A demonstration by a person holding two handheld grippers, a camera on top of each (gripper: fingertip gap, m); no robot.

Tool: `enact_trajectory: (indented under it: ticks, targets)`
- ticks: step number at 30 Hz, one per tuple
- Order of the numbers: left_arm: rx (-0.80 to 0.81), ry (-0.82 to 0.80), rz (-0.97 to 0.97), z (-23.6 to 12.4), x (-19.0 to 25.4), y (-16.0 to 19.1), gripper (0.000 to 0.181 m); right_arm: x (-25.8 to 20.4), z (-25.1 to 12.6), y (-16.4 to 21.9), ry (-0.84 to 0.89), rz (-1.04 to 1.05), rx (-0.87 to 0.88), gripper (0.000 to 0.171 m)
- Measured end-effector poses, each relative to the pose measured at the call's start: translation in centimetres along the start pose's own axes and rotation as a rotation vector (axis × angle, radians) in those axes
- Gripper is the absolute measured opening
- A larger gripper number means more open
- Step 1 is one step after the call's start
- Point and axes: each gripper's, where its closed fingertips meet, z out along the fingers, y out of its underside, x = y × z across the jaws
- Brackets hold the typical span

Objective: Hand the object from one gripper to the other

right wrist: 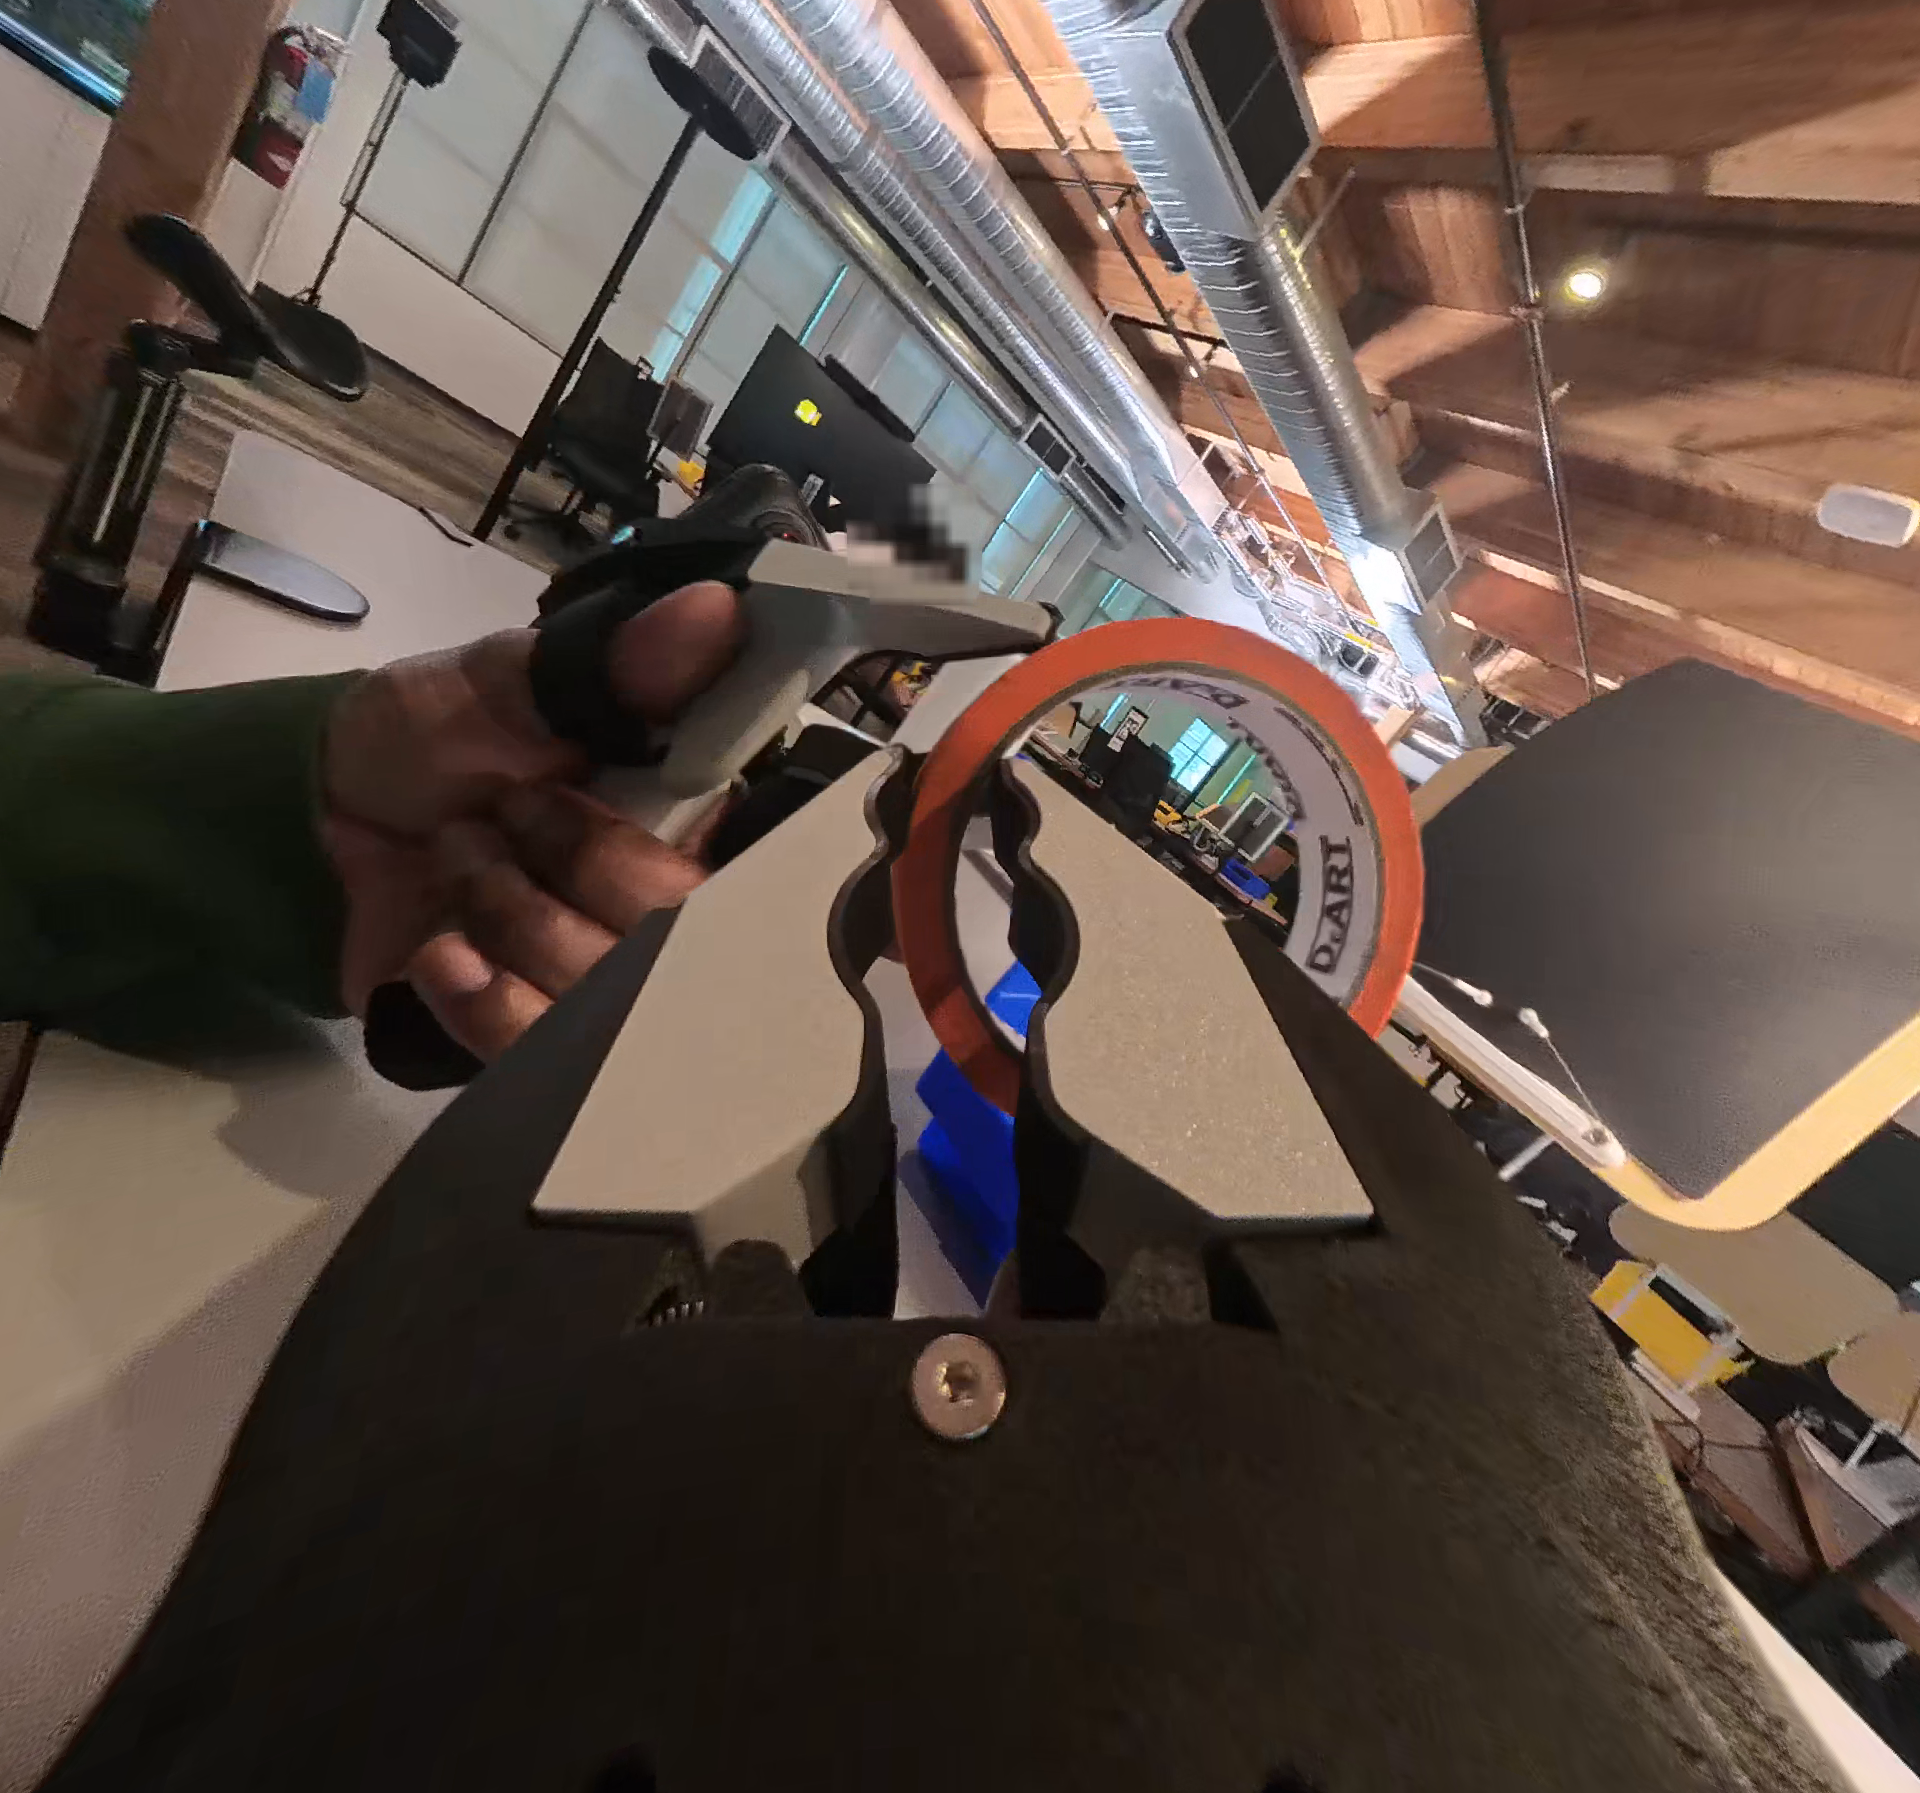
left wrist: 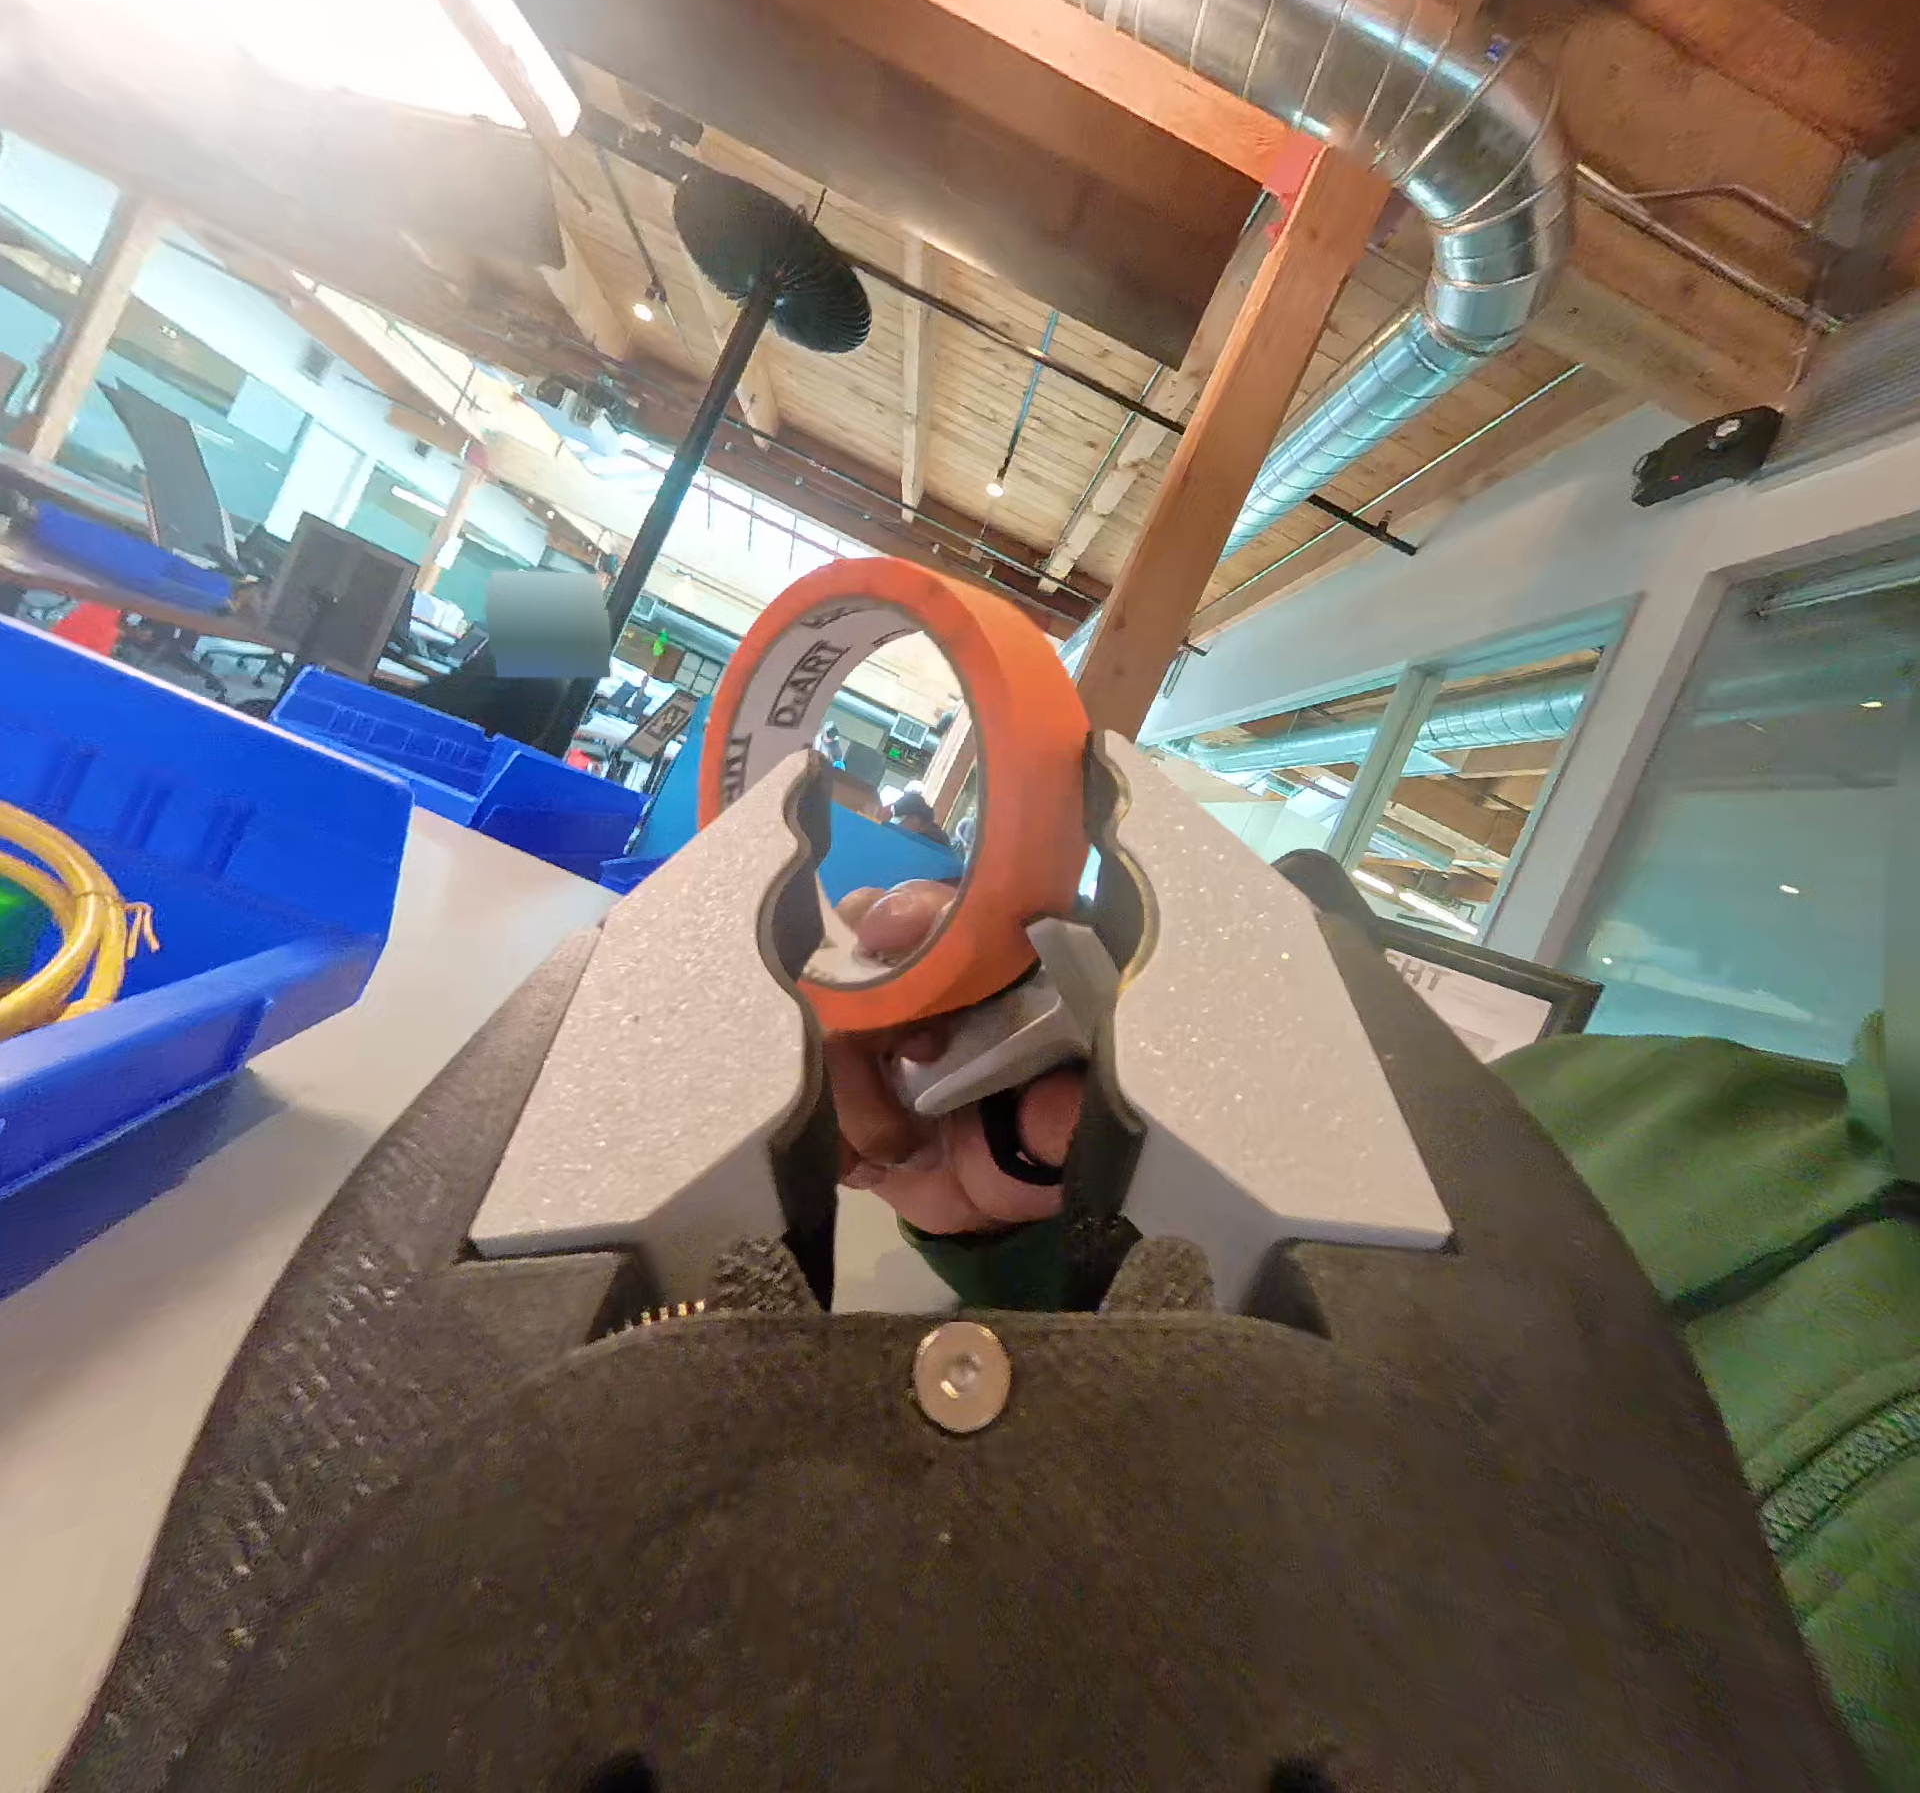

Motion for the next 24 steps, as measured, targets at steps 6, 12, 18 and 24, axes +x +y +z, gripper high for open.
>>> enact_trajectory:
  ticks: [6, 12, 18, 24]
  targets:
    - [0.045, 0.017, 0.195, -0.9, 1.5, -0.6, 0.018, -0.8, 0.3, -0.2, -0.079, 0.094, -0.001, 0.017]
    - [0.005, -0.126, 0.442, -0.8, 0.8, -0.5, 0.014, -0.6, 0.0, -0.5, -0.278, 0.615, 0.021, 0.056]
    - [-0.049, -0.110, 0.580, -0.1, 1.7, 0.6, 0.014, 2.5, -1.1, -1.4, -0.332, 1.043, 0.162, 0.058]
    - [-0.133, -0.130, 0.546, 0.5, 0.8, 2.2, 0.016, 3.8, -0.8, 0.3, -0.162, 0.884, 0.096, 0.026]
